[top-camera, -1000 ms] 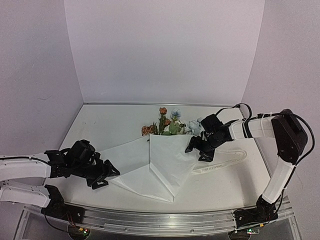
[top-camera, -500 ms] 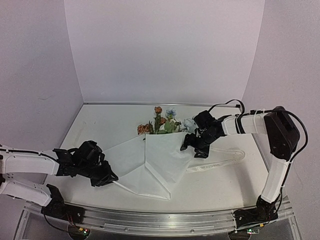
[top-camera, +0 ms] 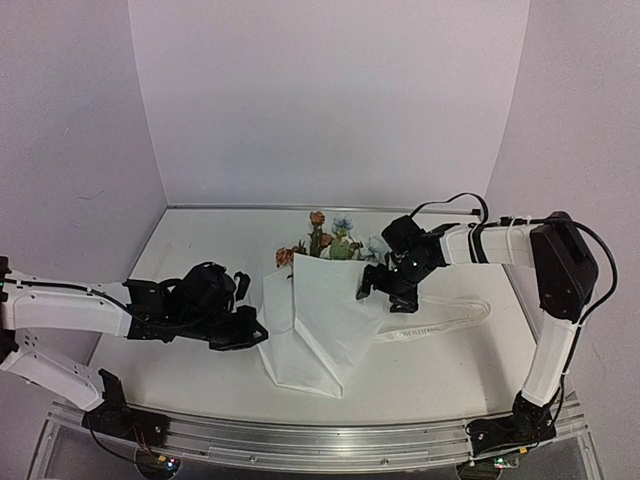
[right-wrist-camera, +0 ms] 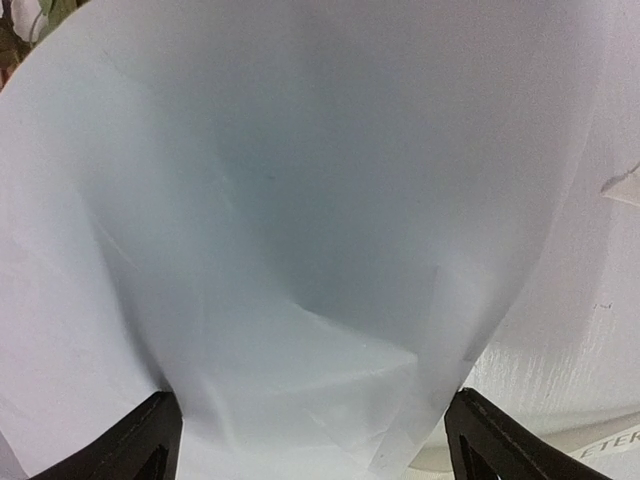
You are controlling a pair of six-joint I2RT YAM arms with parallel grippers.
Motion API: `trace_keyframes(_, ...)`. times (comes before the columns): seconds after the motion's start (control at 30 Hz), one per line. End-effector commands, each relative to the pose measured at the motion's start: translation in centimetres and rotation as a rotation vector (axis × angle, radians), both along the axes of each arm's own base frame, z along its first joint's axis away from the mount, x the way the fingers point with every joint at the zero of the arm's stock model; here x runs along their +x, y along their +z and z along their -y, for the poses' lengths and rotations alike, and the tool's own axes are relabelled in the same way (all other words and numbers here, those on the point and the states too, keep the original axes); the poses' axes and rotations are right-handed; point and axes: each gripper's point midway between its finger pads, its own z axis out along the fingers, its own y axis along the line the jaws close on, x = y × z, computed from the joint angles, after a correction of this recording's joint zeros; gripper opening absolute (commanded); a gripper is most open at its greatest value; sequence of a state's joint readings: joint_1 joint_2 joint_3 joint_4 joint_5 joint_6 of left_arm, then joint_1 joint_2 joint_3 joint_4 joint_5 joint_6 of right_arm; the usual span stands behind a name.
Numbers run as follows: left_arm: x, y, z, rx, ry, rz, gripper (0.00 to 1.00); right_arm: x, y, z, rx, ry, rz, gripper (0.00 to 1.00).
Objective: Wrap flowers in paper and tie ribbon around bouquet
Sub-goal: Fold the 2/3-folded wrapping paper at the center of the board.
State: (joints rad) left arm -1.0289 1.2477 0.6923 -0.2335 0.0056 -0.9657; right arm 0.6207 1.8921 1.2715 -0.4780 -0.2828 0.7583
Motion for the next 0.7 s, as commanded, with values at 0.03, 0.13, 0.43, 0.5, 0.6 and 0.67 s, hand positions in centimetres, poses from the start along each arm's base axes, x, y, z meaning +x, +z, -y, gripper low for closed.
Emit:
trace_keyframes(0.03, 1.1, 1.2, 1.6, 0.049, -0.069, 0.137, 0.0, -0.1, 1.4, 0.6, -0.057, 0.022, 0.025, 0.98)
trace_keyframes(0.13, 1.1, 0.7, 1.6, 0.064, -0.073, 0.133, 0.0, -1.1, 2.2, 1.9, -0.093, 0.04, 0.031, 0.98)
trace_keyframes(0.43, 0.9, 0.4, 1.5, 0.051, -0.075, 0.127, 0.0, -5.4, 4.4, 3.0, -0.005, 0.055, 0.026, 0.98)
trace_keyframes(0.5, 0.8, 0.5, 1.6, 0.045, -0.076, 0.127, 0.0, -6.5, 4.4, 2.9, 0.018, 0.044, 0.039, 0.98)
trace_keyframes(0.6, 0.8, 0.5, 1.8, 0.041, -0.084, 0.124, 0.0, -8.4, 3.4, 2.1, 0.071, 0.011, 0.041, 0.94)
trace_keyframes(0.67, 0.7, 0.5, 1.9, 0.035, -0.089, 0.122, 0.0, -9.6, 2.4, 0.8, 0.096, 0.013, 0.049, 0.78)
